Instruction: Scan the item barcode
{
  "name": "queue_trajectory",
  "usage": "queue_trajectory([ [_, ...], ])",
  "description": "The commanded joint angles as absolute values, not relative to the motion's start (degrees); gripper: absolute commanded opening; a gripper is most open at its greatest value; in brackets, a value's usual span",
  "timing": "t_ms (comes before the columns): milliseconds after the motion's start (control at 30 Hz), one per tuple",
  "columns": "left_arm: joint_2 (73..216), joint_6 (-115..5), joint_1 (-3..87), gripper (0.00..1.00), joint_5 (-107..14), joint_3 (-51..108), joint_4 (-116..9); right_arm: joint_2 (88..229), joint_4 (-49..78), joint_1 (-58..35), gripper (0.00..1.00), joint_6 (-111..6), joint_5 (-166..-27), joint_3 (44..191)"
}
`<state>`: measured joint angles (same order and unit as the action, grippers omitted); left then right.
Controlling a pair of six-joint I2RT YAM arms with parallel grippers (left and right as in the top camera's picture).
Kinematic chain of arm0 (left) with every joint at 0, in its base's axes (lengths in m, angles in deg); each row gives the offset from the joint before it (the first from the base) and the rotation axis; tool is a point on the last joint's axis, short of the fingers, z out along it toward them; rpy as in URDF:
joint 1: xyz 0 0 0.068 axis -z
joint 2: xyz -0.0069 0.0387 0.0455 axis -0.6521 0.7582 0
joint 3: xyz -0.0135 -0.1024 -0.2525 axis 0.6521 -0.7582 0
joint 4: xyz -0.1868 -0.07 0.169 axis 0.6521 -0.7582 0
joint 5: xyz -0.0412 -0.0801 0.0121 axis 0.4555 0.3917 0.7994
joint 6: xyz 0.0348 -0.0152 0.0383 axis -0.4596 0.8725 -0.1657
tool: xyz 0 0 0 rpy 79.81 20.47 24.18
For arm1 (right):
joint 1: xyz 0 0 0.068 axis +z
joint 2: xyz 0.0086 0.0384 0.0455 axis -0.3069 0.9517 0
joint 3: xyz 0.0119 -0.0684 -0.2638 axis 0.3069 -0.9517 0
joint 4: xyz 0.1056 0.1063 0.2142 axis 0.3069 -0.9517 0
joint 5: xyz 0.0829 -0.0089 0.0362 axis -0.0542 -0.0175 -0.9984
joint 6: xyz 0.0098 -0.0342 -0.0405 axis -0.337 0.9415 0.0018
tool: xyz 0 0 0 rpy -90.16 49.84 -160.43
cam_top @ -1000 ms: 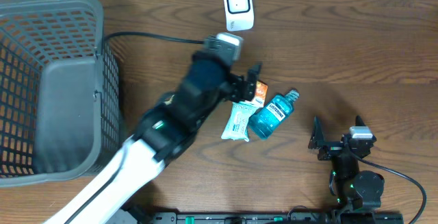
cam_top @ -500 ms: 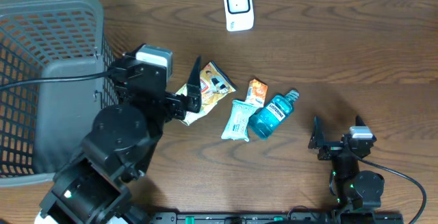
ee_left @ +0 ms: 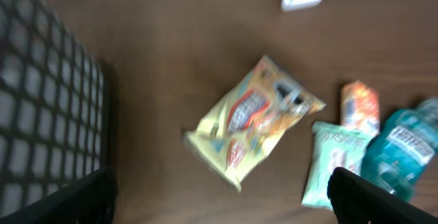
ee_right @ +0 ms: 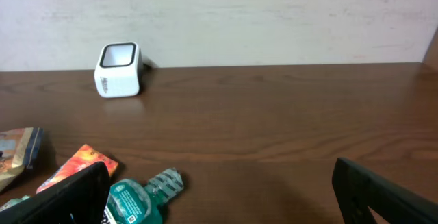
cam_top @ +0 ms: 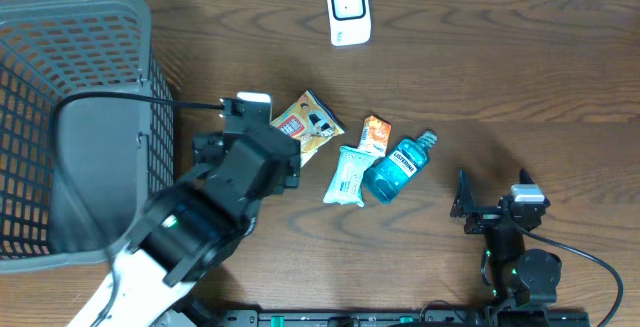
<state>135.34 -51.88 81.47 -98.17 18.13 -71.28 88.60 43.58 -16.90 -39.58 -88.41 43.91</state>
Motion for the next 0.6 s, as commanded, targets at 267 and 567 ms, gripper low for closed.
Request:
queue_trajectory([
  [267,140.45,-38.79,81.49,0.98,-99.11,14.70,-72.41,88.33,43.37,-17.03,0.99,-38.97,-88.12,43.85],
  [567,139.75,-29.67,81.49,0.98,-104.88,10.85,-72.52,88.33,43.37,-17.03,0.99,-38.97,-88.12,43.85],
])
